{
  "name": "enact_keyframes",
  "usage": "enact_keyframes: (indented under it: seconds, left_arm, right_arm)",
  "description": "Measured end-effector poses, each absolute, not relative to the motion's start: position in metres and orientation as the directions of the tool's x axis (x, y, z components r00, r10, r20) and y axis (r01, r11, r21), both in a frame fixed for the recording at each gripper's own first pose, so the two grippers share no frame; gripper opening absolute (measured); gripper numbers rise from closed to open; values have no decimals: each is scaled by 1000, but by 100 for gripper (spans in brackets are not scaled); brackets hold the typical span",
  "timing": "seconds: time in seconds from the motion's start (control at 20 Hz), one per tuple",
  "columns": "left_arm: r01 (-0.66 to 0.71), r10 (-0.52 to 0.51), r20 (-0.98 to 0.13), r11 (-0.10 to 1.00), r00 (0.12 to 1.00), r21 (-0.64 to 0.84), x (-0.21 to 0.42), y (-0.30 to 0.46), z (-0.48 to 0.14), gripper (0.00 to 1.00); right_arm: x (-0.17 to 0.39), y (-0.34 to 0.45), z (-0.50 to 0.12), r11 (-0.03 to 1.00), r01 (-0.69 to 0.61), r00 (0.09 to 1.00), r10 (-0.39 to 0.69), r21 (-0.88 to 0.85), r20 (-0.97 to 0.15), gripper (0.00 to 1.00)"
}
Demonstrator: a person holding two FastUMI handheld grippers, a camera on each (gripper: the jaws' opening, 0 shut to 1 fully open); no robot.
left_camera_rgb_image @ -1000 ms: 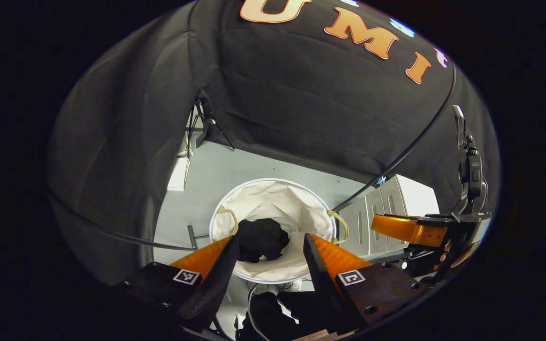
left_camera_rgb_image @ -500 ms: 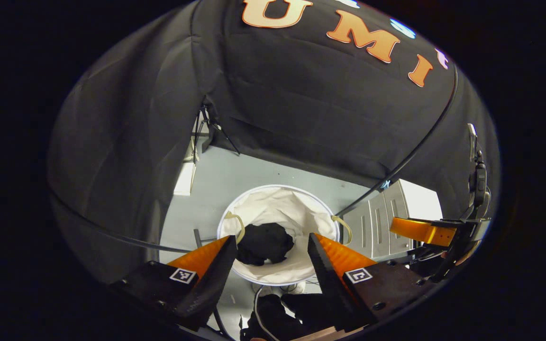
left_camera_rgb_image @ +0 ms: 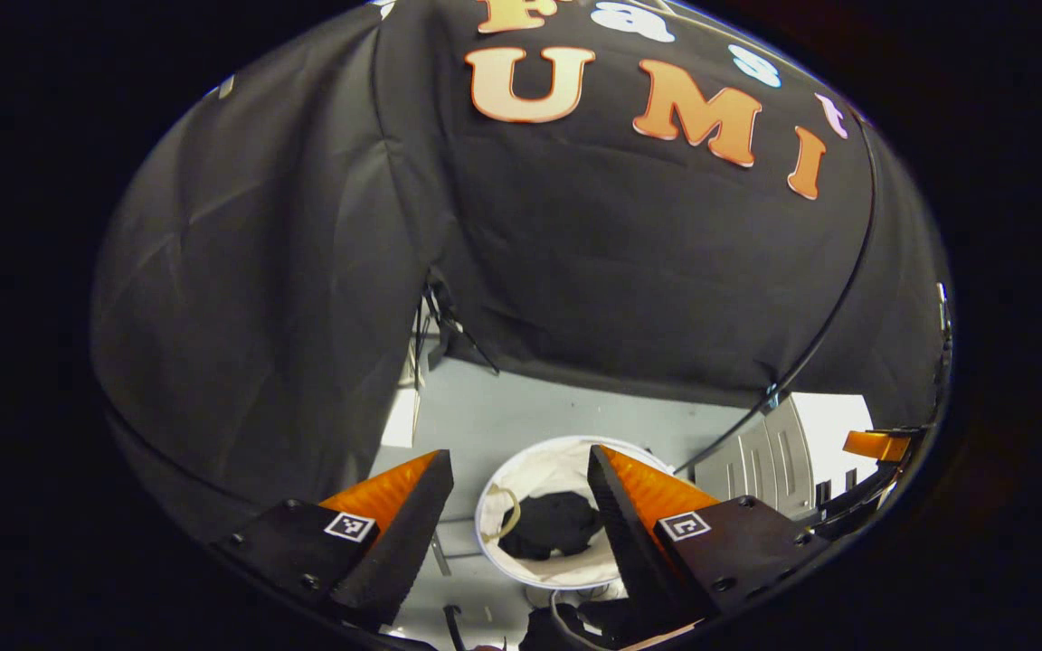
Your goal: Grasp the clothes on the hanger with both hands and then place them into the laundry hamper below.
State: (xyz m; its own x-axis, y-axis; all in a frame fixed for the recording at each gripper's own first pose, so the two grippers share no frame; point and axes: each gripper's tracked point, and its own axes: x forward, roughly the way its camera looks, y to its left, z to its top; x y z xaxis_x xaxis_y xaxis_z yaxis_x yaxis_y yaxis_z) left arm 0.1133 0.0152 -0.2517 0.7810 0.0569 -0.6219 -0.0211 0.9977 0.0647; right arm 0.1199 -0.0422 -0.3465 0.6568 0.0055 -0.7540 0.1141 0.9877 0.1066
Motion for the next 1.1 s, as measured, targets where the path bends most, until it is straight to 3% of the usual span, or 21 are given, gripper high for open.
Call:
enact_keyframes:
  seconds: [0.3,0.55,0.65,0.95,1.1]
  left_arm:
    - [-34,76,-417,994,906,108,141,-2,-147,100]
    - [-24,49,-245,994,968,104,146,-25,-76,94]
    - [-38,57,-208,995,977,94,140,-30,-53,100]
    - [-97,105,-103,992,989,86,114,-46,-2,100]
    - [-127,132,-55,987,990,96,103,-50,19,94]
  right_arm:
    - [114,-121,-279,967,241,748,-133,80,-650,94]
    - [109,-177,-192,947,308,829,-223,87,-513,94]
    - [104,-195,-159,946,317,850,-250,71,-463,94]
    - [89,-238,-69,958,283,914,-254,46,-315,94]
    - [76,-246,-23,968,248,944,-231,48,-235,94]
